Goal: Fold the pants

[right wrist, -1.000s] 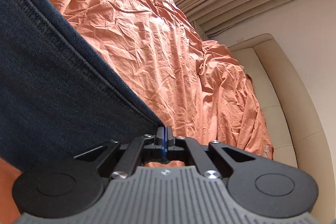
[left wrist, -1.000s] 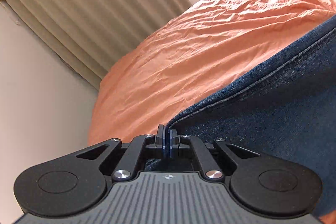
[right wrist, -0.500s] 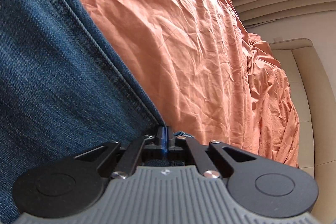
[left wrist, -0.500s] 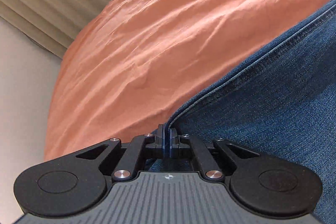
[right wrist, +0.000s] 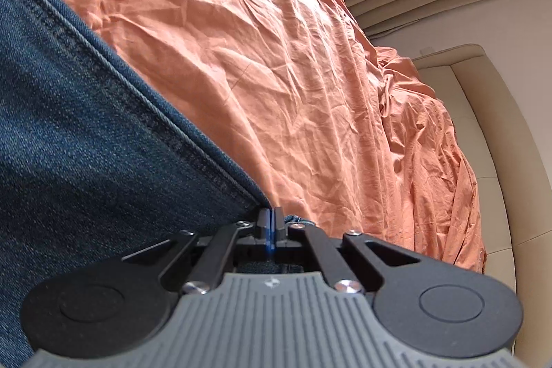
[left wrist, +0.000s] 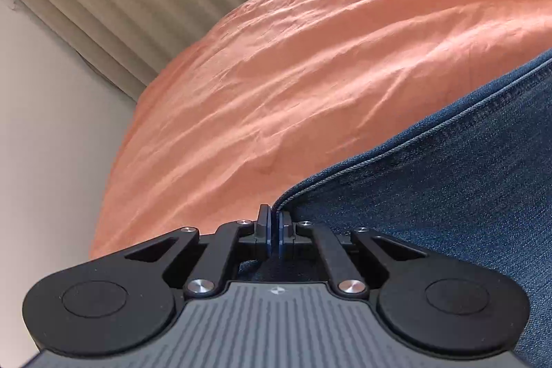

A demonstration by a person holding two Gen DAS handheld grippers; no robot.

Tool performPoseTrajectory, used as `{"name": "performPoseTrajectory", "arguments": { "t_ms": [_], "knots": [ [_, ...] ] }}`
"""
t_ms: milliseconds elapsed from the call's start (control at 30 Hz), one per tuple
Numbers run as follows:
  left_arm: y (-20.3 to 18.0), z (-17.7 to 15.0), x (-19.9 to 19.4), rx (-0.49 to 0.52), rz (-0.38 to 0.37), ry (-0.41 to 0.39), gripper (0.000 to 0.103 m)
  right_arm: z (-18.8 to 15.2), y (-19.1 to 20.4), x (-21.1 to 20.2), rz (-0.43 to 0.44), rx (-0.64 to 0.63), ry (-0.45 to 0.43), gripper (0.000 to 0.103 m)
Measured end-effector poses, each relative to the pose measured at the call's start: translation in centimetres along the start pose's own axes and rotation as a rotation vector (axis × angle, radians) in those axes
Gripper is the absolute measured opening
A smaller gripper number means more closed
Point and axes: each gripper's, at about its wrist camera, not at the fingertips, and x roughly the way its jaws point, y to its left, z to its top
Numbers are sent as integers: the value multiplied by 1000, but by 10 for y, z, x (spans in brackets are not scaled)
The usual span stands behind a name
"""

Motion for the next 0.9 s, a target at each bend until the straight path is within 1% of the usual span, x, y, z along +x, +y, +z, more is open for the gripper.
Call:
{"name": "performPoseTrajectory", "arguments": {
  "t_ms": [33,67,100,133,167,200,267,367,433,533,633,733,767,833,867,900],
  "knots": [
    [-2,0,2,13,-8,15,6,0,1,0,-3,1,8,0],
    [-1,0,4,18,2,15,15,0,0,-3,-8,10,8,0],
    [2,-1,3,8,3,8,18,0,-3,-8,-4,31,3,17],
    [7,-1,-1,-11,-15,3,24,0,-7,-15,0,52,-8,39],
    [13,-1,-7,-34,-33,-5,47,-1,-11,-26,9,75,-28,45],
    [20,0,-13,-65,-55,-25,65,-1,-14,-37,21,91,-40,46],
    [38,-3,-30,-104,-90,-50,64,-2,-17,-61,67,133,-61,46],
    [68,-11,-53,-181,-133,-70,64,-4,-13,-103,178,204,-111,46],
    [94,-26,-70,-250,-168,-73,64,-2,2,-134,266,233,-144,46],
    [135,-55,-89,-371,-186,-67,64,1,32,-179,389,243,-198,46],
    [173,-94,-97,-536,-195,-36,65,9,71,-227,506,240,-270,46],
    [204,-146,-97,-751,-227,-5,71,17,105,-261,612,262,-313,47],
    [209,-162,-96,-807,-235,0,73,21,117,-270,643,268,-323,48],
    [215,-199,-89,-952,-250,15,73,27,139,-284,692,278,-324,48],
    [216,-216,-84,-1038,-274,18,73,30,148,-290,716,291,-317,48],
    [217,-233,-78,-1132,-314,18,73,32,156,-294,742,311,-308,48]
  ]
}}
